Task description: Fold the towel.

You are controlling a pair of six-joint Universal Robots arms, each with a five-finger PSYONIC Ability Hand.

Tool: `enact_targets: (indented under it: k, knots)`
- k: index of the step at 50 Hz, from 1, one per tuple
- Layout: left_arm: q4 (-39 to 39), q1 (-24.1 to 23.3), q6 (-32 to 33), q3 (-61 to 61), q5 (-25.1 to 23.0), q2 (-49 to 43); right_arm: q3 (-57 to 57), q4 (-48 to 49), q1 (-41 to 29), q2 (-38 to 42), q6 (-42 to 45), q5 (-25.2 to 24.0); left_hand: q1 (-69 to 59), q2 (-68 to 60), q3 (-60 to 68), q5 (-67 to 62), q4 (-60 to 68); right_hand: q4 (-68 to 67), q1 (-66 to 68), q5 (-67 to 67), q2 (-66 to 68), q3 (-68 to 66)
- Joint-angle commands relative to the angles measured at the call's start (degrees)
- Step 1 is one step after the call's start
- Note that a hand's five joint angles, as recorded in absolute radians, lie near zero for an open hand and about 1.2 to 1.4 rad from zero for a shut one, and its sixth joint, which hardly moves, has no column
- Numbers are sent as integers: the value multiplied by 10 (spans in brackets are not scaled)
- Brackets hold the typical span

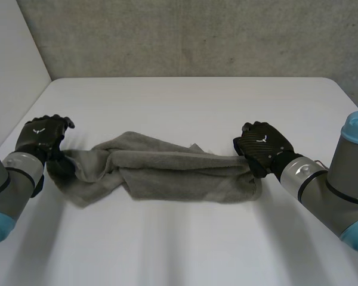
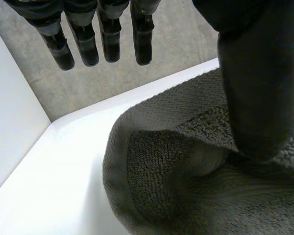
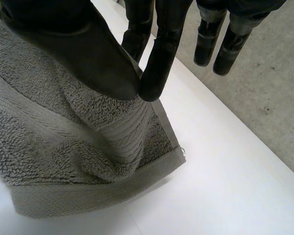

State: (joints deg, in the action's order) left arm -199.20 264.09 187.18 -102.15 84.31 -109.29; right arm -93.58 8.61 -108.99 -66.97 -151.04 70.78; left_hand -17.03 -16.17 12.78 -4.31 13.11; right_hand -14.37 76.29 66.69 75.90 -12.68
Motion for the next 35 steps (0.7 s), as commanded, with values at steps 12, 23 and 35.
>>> enact_targets:
  k: [12, 23, 35]
  knots:
    - [28, -70, -6, -30, -6, 134, -2, 1, -1, 0, 0, 0, 33, 24, -28, 6, -31, 44, 37, 33, 41, 27]
    - [40, -152, -6, 26, -5, 71, -2, -1, -3, -2, 0, -2, 14, 6, -28, -13, -31, 44, 37, 33, 41, 27]
    - [41, -215, -4, 120, -2, -83, -4, -4, -3, -11, 0, -2, -56, -65, -28, -83, -31, 44, 37, 33, 41, 27]
